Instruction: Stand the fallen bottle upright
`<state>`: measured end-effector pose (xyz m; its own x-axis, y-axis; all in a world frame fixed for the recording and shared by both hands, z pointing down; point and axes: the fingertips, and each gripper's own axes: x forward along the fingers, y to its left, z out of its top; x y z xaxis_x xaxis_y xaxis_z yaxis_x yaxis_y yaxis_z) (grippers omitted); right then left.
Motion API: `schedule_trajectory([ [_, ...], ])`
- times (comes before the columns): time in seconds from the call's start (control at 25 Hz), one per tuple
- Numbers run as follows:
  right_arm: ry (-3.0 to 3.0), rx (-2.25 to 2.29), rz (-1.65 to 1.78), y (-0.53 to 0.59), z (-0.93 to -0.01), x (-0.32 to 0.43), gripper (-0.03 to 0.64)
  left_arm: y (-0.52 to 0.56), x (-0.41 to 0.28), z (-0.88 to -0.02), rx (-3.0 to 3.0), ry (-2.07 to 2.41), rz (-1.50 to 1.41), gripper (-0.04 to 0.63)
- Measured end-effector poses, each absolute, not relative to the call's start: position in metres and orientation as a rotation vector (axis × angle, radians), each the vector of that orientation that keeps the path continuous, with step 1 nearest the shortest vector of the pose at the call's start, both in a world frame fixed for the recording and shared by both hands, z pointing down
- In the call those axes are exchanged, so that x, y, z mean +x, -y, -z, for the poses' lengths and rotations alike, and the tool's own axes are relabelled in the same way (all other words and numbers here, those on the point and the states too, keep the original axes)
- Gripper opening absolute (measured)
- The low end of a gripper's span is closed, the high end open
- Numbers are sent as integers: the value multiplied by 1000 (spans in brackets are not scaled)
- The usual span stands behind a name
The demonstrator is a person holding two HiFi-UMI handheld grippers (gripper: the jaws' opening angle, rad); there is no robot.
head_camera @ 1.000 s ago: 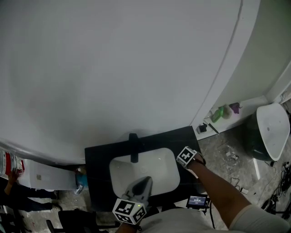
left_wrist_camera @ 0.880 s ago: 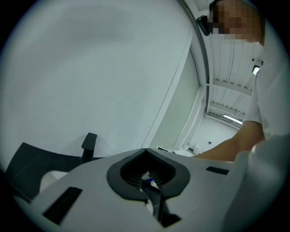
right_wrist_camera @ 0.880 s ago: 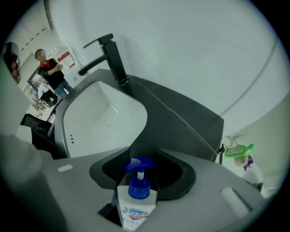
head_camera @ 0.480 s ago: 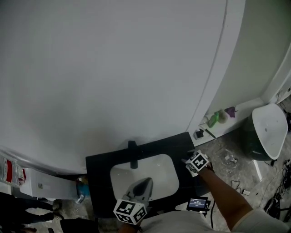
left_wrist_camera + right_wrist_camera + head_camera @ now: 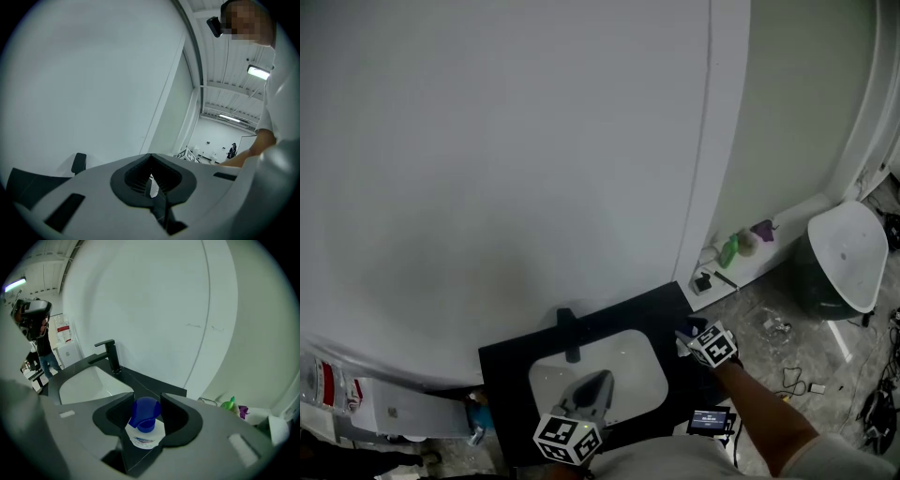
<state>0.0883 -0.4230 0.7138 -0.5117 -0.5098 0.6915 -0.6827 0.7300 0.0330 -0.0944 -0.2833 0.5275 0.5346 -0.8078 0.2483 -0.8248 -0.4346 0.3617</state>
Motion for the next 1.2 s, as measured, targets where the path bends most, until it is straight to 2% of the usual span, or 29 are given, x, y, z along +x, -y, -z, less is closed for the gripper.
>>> schedule_trajectory([
  [0.52,2276,956,-313,396,-702,105,183,293,-71,-513,2408,1276,-44,6],
  [0.72,2371,1010,-295,401,-657,98,179,297,-65,-506,2429,1275,-34,6],
  [1.0,2653,999,-193,386,-539,37,5,310,-78,-478,2462,1328,33,6],
  [1.2,2840,953,-112,359,-456,-19,3,323,-94,-447,2503,1407,75,6],
])
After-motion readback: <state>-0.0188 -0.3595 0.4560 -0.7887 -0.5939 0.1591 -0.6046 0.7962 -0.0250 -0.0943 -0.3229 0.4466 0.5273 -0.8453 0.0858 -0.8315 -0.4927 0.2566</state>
